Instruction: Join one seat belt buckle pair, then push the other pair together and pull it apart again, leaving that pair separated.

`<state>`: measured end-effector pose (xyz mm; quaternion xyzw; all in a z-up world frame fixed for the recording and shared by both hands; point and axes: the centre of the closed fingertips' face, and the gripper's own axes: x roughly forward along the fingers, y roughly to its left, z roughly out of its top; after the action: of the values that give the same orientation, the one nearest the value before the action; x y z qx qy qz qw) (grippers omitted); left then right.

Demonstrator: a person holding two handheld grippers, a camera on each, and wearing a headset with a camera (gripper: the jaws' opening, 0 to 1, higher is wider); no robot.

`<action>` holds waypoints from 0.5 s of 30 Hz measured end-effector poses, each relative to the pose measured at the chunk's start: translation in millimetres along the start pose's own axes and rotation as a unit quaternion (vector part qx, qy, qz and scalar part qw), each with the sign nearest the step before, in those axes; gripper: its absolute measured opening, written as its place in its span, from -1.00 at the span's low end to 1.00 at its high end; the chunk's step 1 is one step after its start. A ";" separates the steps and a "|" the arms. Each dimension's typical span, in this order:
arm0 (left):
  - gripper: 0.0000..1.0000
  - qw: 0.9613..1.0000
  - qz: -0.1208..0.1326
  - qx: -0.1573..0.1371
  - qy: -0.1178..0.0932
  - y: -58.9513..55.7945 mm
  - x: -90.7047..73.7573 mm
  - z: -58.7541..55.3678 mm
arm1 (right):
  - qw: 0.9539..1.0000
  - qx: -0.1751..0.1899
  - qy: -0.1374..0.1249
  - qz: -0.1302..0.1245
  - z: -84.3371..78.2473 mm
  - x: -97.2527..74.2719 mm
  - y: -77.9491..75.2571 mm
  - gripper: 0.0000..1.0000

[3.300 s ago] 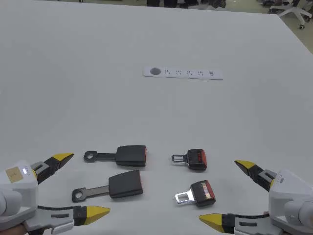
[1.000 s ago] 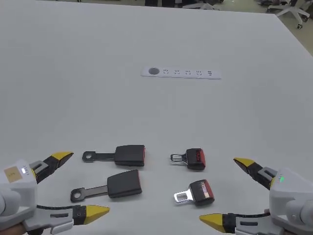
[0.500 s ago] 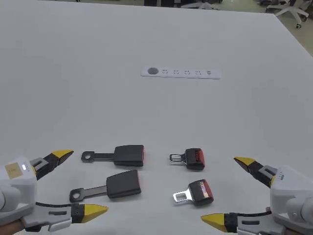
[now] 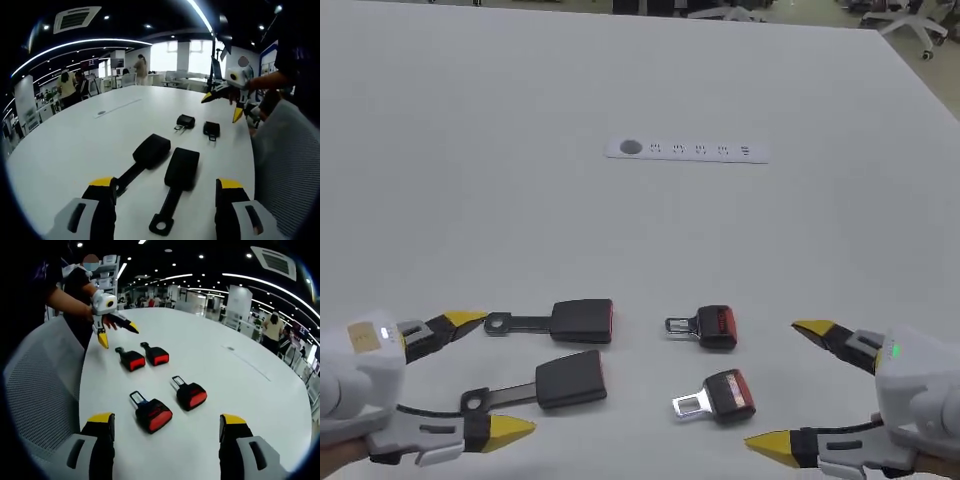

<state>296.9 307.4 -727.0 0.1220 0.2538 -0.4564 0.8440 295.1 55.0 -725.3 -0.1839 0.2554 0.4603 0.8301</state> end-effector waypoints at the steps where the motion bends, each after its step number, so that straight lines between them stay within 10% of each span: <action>1: 0.63 1.000 -0.005 0.005 0.005 -2.0 1.7 0.5 | 1.000 -0.001 0.001 0.001 -0.1 -0.1 -0.1 0.69; 15: 0.34 0.996 -0.064 0.033 0.058 -17.8 17.4 -2.6 | 0.995 -0.055 0.044 0.067 -8.7 5.4 10.5 0.32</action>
<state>289.2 286.3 -738.2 0.1591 0.2943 -0.5098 0.7926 286.3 59.3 -736.2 -0.2316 0.2780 0.5196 0.7740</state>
